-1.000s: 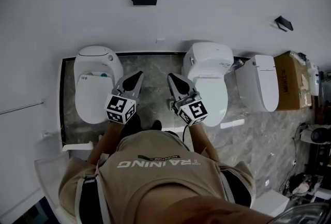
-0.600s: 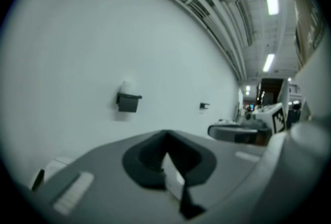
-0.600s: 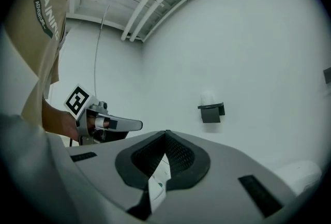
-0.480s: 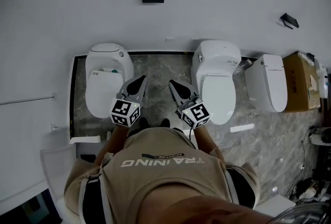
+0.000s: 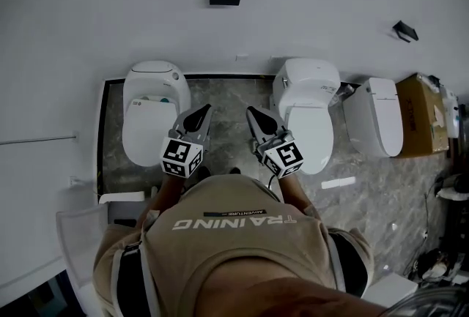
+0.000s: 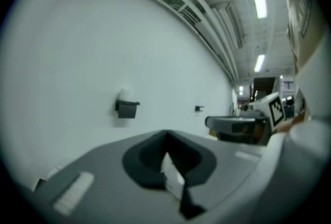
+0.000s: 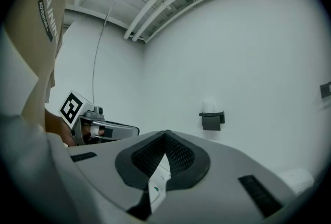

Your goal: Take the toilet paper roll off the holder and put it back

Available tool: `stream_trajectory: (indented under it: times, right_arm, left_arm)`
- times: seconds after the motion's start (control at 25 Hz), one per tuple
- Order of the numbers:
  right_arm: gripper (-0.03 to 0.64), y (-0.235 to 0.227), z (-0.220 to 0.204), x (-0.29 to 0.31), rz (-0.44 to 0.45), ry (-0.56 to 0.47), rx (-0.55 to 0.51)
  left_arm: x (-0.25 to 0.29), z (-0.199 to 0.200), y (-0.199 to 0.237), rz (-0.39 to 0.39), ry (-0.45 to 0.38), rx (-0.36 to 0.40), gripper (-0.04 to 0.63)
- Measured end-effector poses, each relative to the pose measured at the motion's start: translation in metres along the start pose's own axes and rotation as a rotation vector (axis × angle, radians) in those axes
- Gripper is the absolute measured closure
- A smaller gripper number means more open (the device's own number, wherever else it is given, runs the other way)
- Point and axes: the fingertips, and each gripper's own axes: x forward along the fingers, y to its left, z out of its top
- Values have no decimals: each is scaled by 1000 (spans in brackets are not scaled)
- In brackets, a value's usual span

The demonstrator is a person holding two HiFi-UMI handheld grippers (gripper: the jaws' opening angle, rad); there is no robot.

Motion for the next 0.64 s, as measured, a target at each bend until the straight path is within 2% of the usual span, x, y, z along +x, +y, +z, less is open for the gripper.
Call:
stream_trajectory:
  times: [0.16,0.4,0.64]
  right_arm:
    - [604,16,4,2,51,-7,-7]
    - [604,17,19,11,33,-9,-63]
    - [604,10,30,9,43,-8,-100]
  left_arm:
    - [-10,-1,6,17,-9,-18,597]
    - [-20,9,22,33,-26,-13,597]
    - [-11,16,10,-11,-26,-26,597]
